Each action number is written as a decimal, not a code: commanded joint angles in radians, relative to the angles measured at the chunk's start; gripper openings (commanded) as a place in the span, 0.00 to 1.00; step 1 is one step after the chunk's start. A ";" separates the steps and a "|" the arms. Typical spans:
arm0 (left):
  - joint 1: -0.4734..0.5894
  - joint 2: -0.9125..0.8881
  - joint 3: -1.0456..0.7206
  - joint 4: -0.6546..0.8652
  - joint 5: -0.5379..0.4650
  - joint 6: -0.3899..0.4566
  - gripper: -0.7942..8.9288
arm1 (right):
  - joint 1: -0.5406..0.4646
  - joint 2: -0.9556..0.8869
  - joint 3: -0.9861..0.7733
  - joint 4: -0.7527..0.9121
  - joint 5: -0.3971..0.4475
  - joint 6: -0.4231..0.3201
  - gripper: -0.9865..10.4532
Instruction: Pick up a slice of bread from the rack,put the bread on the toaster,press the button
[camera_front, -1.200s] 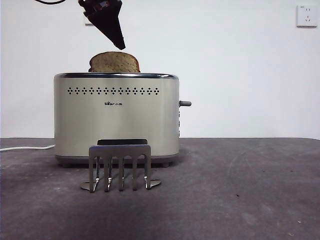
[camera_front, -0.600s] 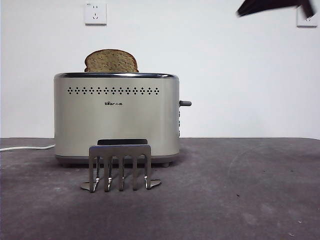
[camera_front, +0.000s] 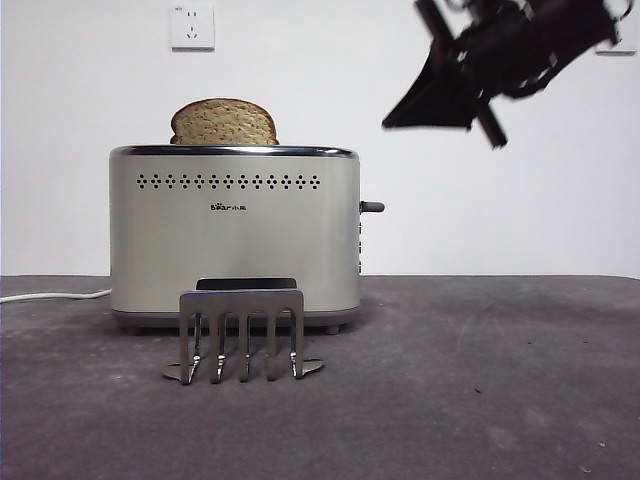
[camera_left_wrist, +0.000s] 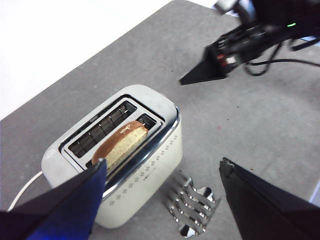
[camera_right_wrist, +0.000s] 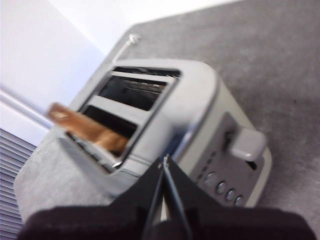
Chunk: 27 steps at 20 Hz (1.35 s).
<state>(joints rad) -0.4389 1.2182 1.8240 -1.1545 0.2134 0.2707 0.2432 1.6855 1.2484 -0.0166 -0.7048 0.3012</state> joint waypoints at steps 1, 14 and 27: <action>0.001 -0.019 -0.003 -0.024 0.003 -0.018 0.47 | 0.002 0.070 0.048 0.010 0.002 0.020 0.08; 0.001 -0.042 -0.003 -0.061 0.003 -0.036 0.47 | 0.022 0.252 0.138 0.016 0.042 0.011 0.08; 0.001 -0.042 -0.003 -0.071 0.003 -0.036 0.47 | 0.027 0.354 0.138 -0.029 0.110 -0.049 0.08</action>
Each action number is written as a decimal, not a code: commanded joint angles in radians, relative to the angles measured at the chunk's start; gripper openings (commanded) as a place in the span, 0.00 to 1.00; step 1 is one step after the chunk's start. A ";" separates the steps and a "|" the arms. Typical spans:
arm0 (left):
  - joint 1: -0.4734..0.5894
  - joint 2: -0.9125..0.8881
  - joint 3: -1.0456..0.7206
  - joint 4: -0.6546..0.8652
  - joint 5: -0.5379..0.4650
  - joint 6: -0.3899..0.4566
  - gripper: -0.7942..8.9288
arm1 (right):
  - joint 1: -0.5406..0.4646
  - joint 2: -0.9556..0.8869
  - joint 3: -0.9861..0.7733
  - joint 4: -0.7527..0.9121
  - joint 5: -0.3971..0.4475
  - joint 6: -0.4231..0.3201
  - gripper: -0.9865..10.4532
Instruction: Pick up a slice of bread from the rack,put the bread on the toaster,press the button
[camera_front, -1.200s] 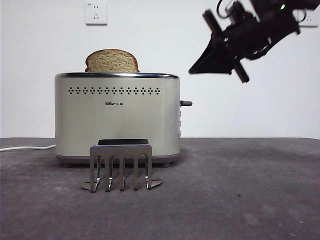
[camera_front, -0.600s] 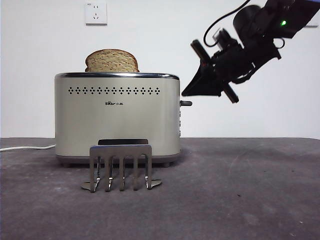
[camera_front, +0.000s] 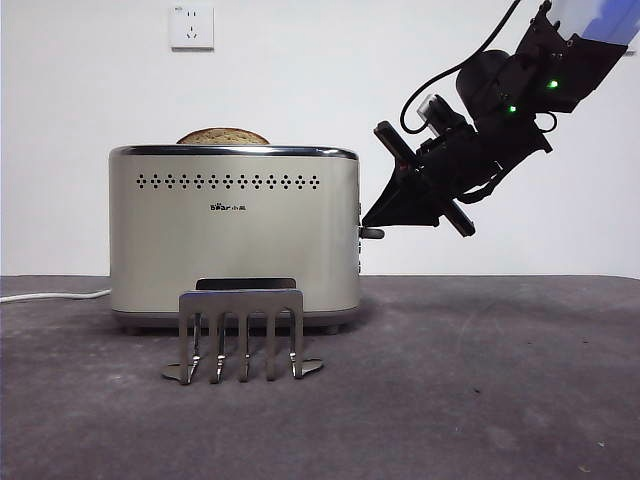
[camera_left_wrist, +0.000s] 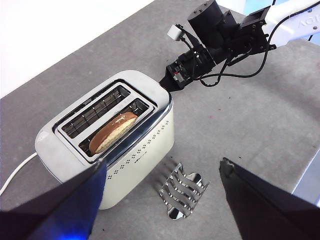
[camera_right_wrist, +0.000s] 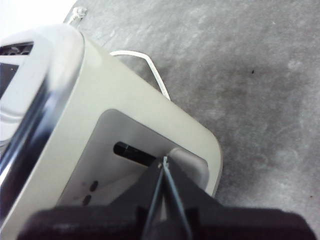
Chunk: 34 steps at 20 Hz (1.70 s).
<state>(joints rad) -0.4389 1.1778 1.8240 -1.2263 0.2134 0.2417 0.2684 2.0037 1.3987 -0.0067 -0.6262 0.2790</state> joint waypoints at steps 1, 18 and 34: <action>0.001 -0.002 -0.003 -0.002 0.003 -0.007 0.47 | 0.002 0.039 -0.012 -0.051 0.040 -0.038 0.08; 0.001 -0.002 -0.003 -0.010 0.003 -0.007 0.47 | 0.001 0.076 -0.012 -0.100 0.056 -0.060 0.08; 0.001 -0.002 -0.003 -0.010 0.014 -0.007 0.47 | -0.010 -0.089 -0.004 -0.074 0.029 -0.060 0.08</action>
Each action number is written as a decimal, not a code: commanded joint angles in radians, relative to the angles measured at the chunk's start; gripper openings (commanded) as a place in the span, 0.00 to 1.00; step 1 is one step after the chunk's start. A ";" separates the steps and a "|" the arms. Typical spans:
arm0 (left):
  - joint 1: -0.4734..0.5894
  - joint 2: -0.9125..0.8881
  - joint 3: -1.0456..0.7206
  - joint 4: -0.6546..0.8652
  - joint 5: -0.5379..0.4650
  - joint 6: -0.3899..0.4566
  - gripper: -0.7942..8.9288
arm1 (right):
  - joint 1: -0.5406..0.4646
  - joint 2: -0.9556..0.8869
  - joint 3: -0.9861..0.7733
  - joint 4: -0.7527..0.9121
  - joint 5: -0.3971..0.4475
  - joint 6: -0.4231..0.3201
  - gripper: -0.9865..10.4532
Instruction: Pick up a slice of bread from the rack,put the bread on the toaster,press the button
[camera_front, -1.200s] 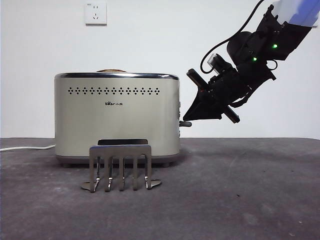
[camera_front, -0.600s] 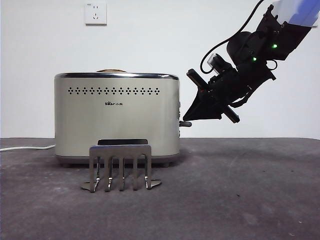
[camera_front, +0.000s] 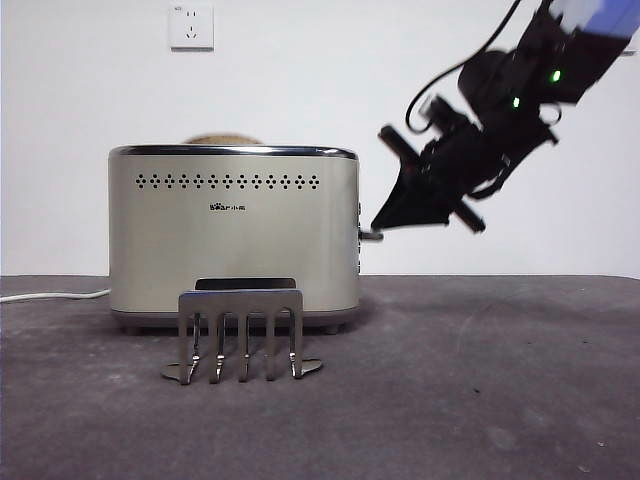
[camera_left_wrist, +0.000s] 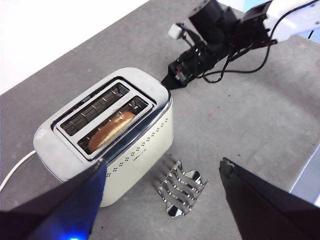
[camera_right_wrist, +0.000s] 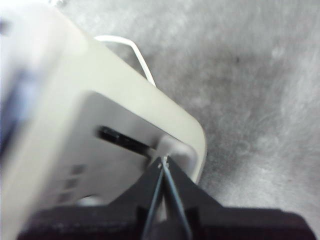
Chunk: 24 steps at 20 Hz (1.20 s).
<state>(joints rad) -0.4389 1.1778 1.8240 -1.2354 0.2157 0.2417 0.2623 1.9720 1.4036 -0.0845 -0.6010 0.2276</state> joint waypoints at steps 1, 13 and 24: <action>0.001 -0.002 -0.003 -0.001 0.031 -0.007 0.47 | -0.007 -0.102 -0.009 -0.007 0.005 -0.009 0.08; 0.001 -0.001 -0.003 -0.066 0.054 -0.007 0.47 | 0.047 -0.682 -0.009 -0.800 -0.002 -0.254 0.08; 0.001 -0.001 -0.003 -0.146 0.055 -0.007 0.47 | 0.119 -0.869 -0.009 -1.080 -0.002 -0.327 0.08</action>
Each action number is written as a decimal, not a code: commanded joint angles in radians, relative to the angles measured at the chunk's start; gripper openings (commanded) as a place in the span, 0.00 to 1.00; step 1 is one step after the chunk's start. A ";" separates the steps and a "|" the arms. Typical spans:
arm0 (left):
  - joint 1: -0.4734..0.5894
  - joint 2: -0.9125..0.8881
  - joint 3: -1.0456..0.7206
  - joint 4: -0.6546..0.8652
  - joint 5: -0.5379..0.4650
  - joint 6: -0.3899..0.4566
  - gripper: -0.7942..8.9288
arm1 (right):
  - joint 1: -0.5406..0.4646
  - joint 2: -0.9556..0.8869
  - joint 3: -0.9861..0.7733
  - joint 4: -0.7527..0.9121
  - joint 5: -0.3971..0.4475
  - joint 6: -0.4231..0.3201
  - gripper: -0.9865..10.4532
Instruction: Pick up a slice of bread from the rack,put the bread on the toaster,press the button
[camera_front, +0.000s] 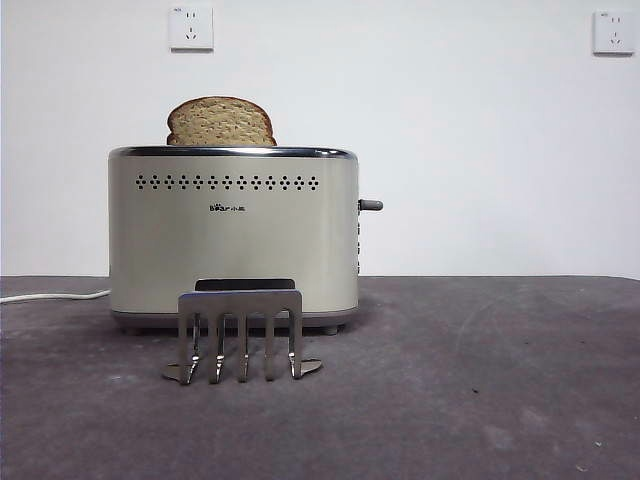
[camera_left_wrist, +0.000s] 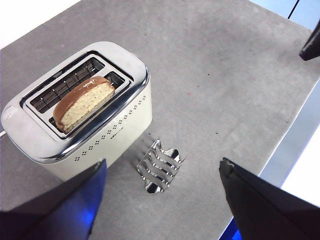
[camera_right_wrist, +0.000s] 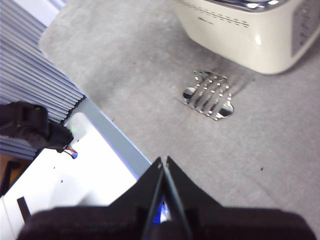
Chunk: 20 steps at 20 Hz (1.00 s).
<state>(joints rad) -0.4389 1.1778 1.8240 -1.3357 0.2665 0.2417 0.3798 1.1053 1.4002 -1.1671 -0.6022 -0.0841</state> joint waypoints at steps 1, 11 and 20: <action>0.001 -0.001 -0.003 -0.045 0.004 -0.007 0.46 | 0.001 -0.005 -0.006 0.003 0.000 -0.015 0.08; 0.001 -0.001 -0.003 -0.045 0.000 -0.012 0.08 | 0.000 -0.006 -0.006 0.003 0.005 -0.014 0.09; 0.002 -0.001 -0.003 -0.042 -0.002 -0.011 0.08 | 0.000 -0.006 -0.006 0.003 0.006 -0.014 0.09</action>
<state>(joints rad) -0.4389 1.1782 1.8240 -1.3357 0.2646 0.2348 0.3801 1.1015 1.4002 -1.1671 -0.5983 -0.0906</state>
